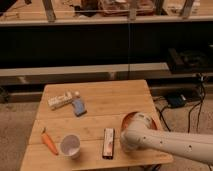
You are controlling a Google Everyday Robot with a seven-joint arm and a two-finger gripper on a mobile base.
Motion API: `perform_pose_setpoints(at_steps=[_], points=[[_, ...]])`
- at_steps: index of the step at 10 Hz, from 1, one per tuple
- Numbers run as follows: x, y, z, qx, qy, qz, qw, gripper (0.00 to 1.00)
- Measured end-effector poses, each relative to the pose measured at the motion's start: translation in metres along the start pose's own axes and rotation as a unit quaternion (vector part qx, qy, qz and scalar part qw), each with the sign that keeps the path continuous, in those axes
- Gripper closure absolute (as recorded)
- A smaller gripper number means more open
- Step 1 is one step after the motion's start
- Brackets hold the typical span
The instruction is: Push the eraser across the table
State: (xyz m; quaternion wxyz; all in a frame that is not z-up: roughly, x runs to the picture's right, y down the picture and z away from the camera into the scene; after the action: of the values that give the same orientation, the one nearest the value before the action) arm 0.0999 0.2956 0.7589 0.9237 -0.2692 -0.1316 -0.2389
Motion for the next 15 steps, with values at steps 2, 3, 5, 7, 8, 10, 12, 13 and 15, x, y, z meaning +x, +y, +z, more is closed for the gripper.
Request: perform_pose_setpoints(at_steps=[2,3,5,7,8,10,12,13,15], points=[[0.000,0.000,0.001,0.000,0.000,-0.002,1.0000,0.95],[-0.004,-0.002,0.003,0.000,0.000,-0.005,1.0000,0.95],[-0.004,-0.009,0.004,0.002,-0.001,-0.006,1.0000,0.95],[-0.003,-0.017,0.006,0.003,-0.001,-0.014,0.9999,0.95],[-0.001,-0.018,0.007,0.003,0.000,-0.016,0.9999,0.95],[-0.004,-0.019,0.008,0.002,-0.001,-0.021,0.9998,0.95],[-0.005,-0.025,0.009,0.003,-0.002,-0.019,0.9998,0.95],[-0.004,-0.031,0.010,0.004,-0.001,-0.021,0.9998,0.95],[-0.009,-0.031,0.012,0.003,-0.003,-0.027,0.9996,0.95]])
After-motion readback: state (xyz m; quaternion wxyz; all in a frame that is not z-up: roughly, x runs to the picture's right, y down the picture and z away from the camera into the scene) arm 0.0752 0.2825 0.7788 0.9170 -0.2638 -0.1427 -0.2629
